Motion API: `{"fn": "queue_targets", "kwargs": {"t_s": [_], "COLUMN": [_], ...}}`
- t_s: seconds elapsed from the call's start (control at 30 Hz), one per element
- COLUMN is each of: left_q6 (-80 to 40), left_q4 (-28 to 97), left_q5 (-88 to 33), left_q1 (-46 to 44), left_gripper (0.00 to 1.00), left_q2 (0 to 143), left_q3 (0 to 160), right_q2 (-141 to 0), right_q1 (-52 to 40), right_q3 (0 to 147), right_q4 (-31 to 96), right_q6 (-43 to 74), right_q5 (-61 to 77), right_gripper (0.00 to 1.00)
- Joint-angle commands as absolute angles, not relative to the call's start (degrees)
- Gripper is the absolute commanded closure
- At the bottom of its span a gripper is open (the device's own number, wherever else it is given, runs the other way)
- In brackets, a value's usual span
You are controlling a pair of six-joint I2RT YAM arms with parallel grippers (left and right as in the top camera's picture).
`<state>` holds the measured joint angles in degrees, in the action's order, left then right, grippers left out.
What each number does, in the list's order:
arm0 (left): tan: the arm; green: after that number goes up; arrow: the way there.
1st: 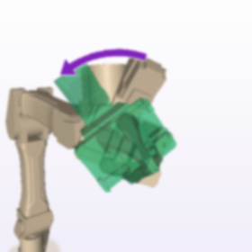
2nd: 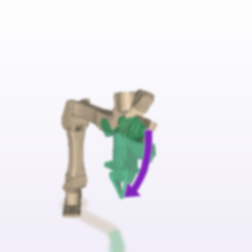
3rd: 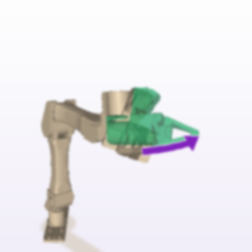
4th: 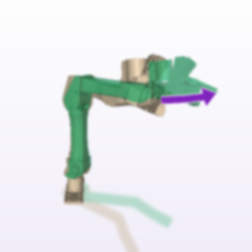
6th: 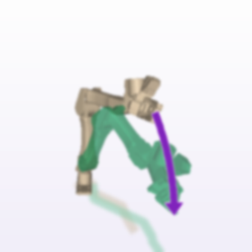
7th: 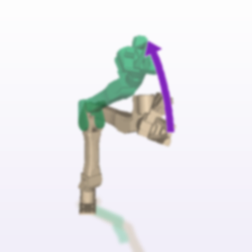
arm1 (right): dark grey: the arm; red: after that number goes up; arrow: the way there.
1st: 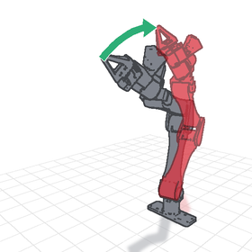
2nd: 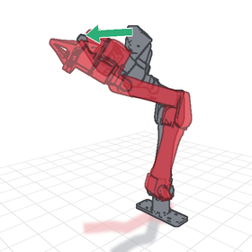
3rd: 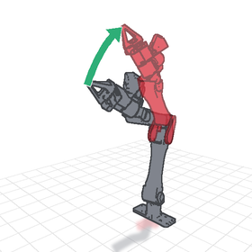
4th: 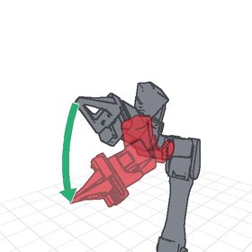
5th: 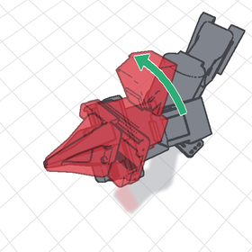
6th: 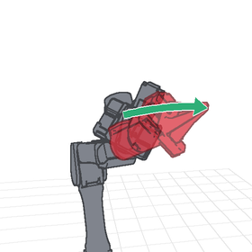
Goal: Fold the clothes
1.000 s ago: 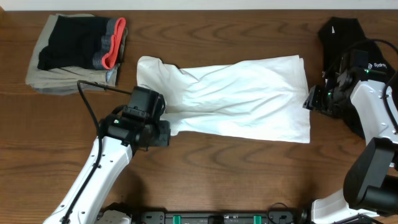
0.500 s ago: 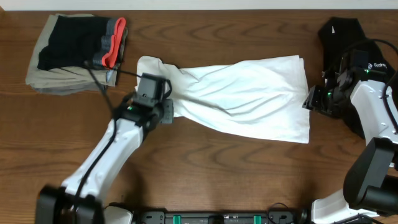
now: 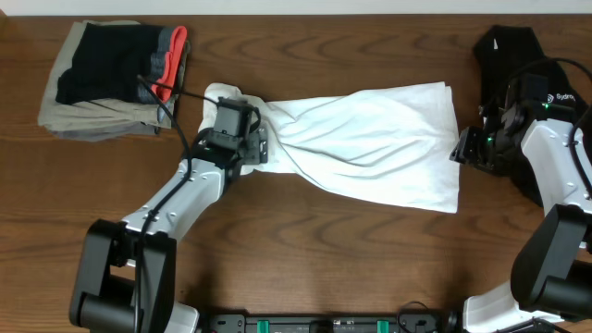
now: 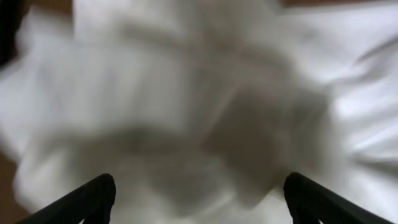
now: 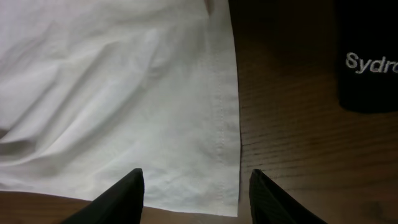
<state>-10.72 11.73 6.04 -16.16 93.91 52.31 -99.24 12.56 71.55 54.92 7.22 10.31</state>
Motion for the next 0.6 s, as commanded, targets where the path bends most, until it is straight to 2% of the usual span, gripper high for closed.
{"fn": "queue_targets", "kwargs": {"t_s": [0.0, 0.13, 0.27, 0.4, 0.43, 0.57], "left_q6": [-11.0, -11.0, -10.8, -10.8, -10.7, -8.7], "left_q4": [16.2, 22.2, 21.8, 18.7, 18.3, 15.2], "left_q5": [7.0, 5.6, 5.6, 5.6, 5.6, 5.5], "left_q1": [-15.0, -15.1, -15.1, -15.1, -15.1, -15.1], "left_gripper": [0.12, 0.21, 0.30, 0.53, 0.56, 0.56], "left_q2": [91.2, 89.9, 90.2, 90.4, 90.6, 93.0], "left_q3": [52.8, 52.8, 52.3, 52.3, 52.3, 52.2], "right_q2": [-97.8, -97.8, -97.8, -97.8, -97.8, -97.8], "right_q1": [11.6, 11.6, 11.6, 11.6, 11.6, 11.6], "right_q3": [71.5, 71.5, 71.5, 71.5, 71.5, 71.5], "right_q4": [54.8, 54.2, 53.7, 53.6, 53.6, 53.7], "right_q6": [8.1, 8.1, 8.1, 8.1, 8.1, 8.1], "right_q5": [10.5, 10.5, 10.5, 10.5, 10.5, 10.5], "right_gripper": [0.48, 0.48, 0.48, 0.48, 0.48, 0.48]}}
